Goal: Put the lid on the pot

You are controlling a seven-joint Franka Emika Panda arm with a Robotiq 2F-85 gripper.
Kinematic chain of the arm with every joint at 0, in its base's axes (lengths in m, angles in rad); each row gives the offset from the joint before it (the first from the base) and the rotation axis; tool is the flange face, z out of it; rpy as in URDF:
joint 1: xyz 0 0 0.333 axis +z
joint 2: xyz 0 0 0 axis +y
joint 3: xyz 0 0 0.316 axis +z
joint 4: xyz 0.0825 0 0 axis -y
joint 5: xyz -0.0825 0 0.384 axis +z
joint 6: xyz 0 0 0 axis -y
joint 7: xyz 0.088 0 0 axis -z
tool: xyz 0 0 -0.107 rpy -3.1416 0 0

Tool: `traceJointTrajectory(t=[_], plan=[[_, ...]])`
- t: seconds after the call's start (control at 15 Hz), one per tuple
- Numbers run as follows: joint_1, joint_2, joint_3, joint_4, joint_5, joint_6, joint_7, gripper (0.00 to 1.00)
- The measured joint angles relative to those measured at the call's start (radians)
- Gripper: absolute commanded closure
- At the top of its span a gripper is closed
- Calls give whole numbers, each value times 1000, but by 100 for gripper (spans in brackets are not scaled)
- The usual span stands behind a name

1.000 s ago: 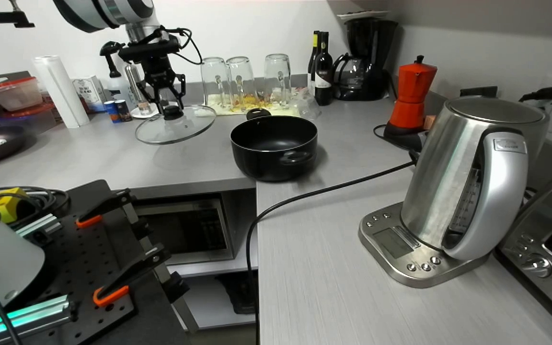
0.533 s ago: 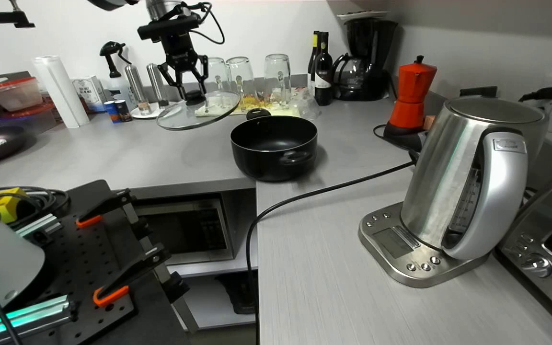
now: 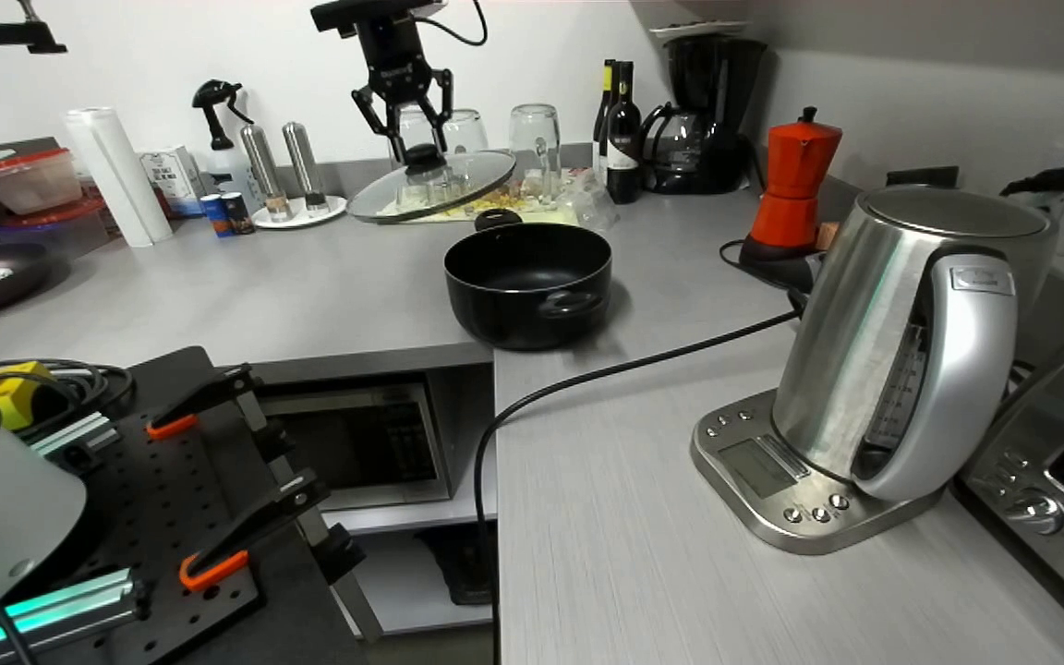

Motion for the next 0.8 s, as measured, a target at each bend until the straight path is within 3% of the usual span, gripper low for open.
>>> traceJointTrajectory(t=[0.8], plan=[[-109,101,-62,161,65,-71,-120,75]])
